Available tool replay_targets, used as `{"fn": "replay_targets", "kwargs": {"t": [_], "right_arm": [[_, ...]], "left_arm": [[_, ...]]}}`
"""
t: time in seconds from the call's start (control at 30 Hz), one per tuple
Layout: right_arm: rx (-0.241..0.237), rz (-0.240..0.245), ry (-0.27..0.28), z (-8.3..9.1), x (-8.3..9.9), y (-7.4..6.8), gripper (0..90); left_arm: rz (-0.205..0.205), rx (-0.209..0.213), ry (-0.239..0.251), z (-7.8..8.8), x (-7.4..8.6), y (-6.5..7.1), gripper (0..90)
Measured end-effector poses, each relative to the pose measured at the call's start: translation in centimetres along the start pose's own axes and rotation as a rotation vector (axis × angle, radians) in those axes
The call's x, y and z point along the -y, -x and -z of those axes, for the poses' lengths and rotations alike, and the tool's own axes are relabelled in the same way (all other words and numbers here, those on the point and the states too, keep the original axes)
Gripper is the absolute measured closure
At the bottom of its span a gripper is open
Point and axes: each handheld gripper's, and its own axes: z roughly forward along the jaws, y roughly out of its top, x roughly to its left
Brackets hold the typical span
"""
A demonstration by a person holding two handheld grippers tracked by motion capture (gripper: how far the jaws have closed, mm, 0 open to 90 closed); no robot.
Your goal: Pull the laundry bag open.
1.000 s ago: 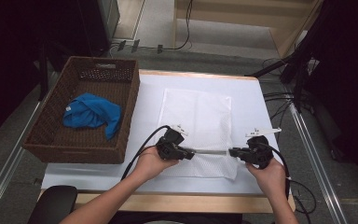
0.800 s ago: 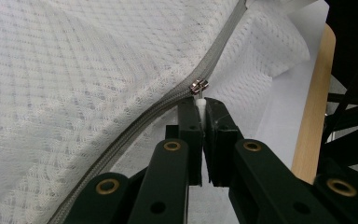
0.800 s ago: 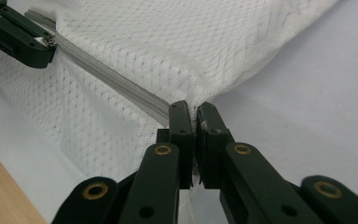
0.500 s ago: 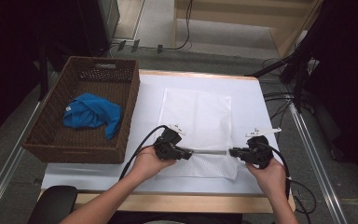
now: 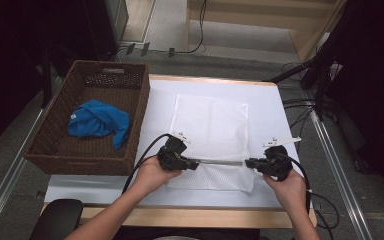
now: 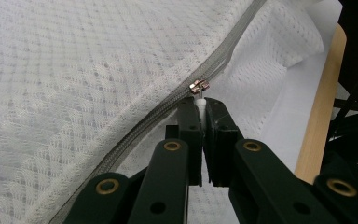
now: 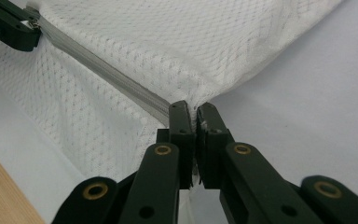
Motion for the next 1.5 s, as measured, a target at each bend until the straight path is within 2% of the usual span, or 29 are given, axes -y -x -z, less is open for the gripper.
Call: {"fn": "replay_targets", "kwargs": {"t": [0.77, 0.87, 1.03, 1.17, 1.2, 1.33, 1.5], "right_arm": [[0.009, -0.003, -0.004, -0.1, 0.1, 0.0, 88.5], [0.013, -0.002, -0.004, 0.0, 0.1, 0.0, 88.5], [0.014, -0.007, 0.0, 0.1, 0.1, 0.1, 88.5], [0.019, -0.007, 0.005, 0.2, 0.1, 0.2, 88.5], [0.016, -0.007, 0.005, 0.2, 0.1, 0.3, 88.5], [0.017, -0.009, -0.002, 0.1, 0.1, 0.2, 88.5], [0.012, -0.009, 0.016, 0.2, 0.1, 0.3, 88.5]], "left_arm": [[0.002, 0.002, -0.003, -0.2, 0.1, 0.0, 87.5], [-0.006, -0.009, -0.002, 0.2, 0.2, 0.1, 87.5], [0.022, -0.011, 0.01, 0.8, 0.5, -0.3, 87.5], [0.014, -0.034, 0.006, 1.6, 0.9, -0.6, 87.5], [0.029, -0.024, 0.012, 1.7, 1.1, -0.8, 87.5], [0.036, -0.026, 0.011, 1.6, 1.1, -0.9, 87.5], [0.036, -0.022, 0.016, 1.6, 1.1, -0.8, 87.5]]}}
